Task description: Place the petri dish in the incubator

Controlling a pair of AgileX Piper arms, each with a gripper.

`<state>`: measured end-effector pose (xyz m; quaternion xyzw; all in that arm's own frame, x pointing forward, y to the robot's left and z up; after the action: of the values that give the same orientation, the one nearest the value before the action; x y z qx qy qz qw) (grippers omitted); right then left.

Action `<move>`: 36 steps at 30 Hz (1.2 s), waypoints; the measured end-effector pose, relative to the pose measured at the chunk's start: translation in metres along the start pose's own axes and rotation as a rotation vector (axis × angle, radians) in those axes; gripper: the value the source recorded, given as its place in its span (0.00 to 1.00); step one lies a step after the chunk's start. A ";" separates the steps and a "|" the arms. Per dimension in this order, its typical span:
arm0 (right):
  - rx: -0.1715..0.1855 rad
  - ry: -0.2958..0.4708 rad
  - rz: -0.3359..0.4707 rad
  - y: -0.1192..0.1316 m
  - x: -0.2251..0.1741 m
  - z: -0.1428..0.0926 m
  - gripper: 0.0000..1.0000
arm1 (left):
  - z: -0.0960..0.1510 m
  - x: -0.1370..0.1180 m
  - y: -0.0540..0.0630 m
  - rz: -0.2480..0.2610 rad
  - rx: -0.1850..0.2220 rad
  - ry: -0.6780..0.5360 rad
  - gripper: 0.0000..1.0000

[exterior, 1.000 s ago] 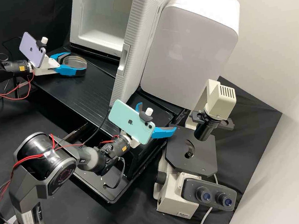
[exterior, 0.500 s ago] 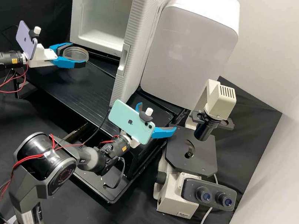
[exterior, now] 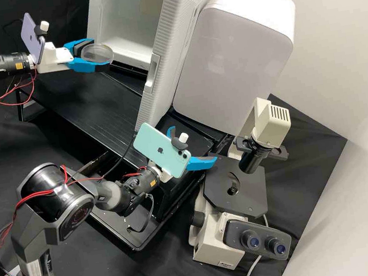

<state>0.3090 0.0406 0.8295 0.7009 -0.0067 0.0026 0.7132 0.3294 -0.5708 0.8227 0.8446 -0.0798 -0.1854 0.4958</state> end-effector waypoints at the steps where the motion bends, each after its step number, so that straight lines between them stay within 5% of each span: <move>1: 0.000 0.000 0.000 0.000 0.000 0.000 1.00 | 0.002 0.003 0.002 0.009 0.001 -0.005 0.00; 5: 0.000 0.000 0.000 0.000 0.000 0.000 1.00 | 0.002 0.023 0.010 0.033 0.000 0.009 0.00; 13: 0.000 0.000 0.000 0.000 0.000 0.000 1.00 | -0.006 0.069 0.017 -0.007 -0.022 0.104 0.00; 36: 0.000 0.000 0.000 0.000 0.000 0.000 1.00 | -0.031 0.173 0.013 -0.131 -0.059 0.357 0.00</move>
<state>0.3090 0.0406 0.8295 0.7009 -0.0067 0.0026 0.7132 0.5013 -0.6076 0.8064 0.8526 0.0702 -0.0669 0.5135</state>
